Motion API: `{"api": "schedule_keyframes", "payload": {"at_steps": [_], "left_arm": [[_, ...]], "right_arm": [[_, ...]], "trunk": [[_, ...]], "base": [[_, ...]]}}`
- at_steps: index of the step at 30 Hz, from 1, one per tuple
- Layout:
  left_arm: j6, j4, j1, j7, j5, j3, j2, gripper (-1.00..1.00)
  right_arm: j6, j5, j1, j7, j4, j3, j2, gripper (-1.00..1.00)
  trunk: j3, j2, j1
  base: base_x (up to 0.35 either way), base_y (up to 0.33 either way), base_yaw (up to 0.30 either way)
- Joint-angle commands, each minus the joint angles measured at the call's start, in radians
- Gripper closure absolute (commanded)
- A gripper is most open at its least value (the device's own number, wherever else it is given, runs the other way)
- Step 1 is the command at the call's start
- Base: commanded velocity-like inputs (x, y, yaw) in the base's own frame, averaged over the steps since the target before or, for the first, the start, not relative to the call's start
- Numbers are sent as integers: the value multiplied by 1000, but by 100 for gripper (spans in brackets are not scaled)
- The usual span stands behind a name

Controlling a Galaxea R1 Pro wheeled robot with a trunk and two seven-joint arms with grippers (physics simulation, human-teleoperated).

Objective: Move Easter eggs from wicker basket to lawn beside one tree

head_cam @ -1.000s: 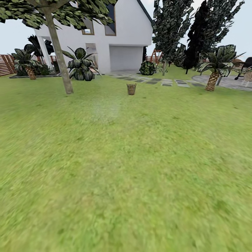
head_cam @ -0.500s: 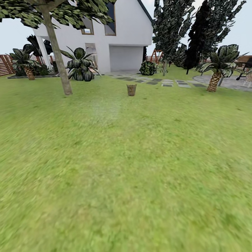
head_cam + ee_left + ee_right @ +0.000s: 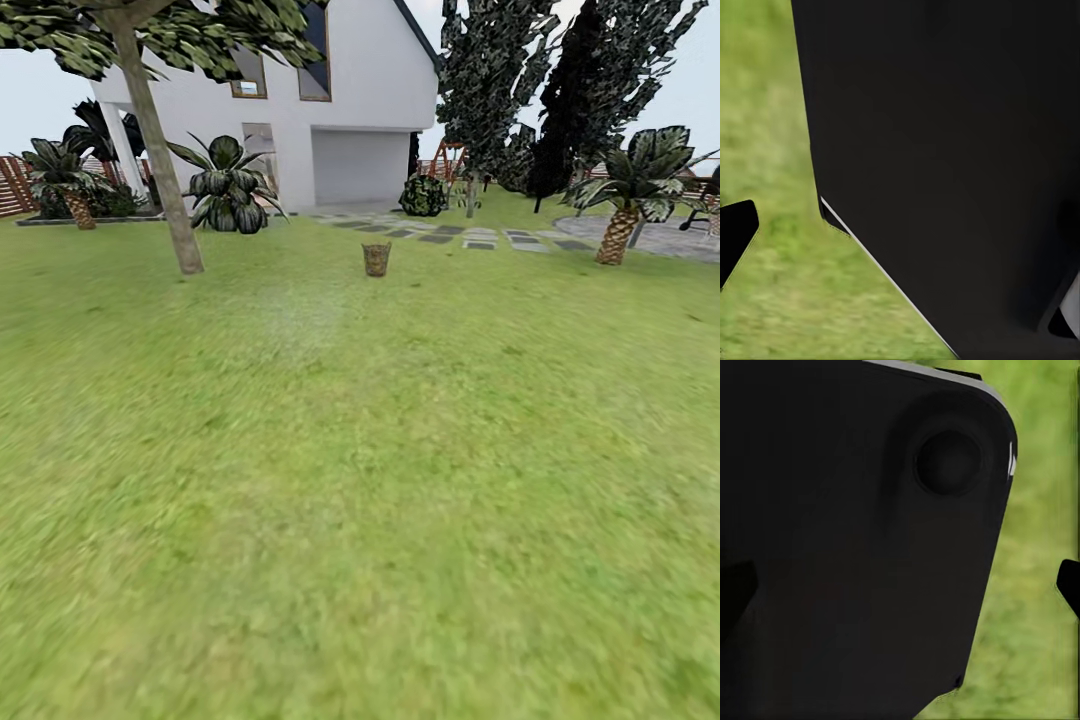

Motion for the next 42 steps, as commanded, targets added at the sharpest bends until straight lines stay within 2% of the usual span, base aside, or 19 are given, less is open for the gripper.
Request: {"api": "schedule_keyframes", "payload": {"at_steps": [1, 42], "left_arm": [[-1, -1, 0, 0, 1, 1, 0, -100], [-1, 0, 0, 0, 1, 1, 0, -100]], "right_arm": [[-3, 7, 0, 0, 1, -1, -1, -100], [-3, 12, 0, 0, 7, 0, 2, -100]], "trunk": [[-1, 0, 1], [-1, 0, 1]], "base": [[339, 0, 0], [339, 0, 0]]}}
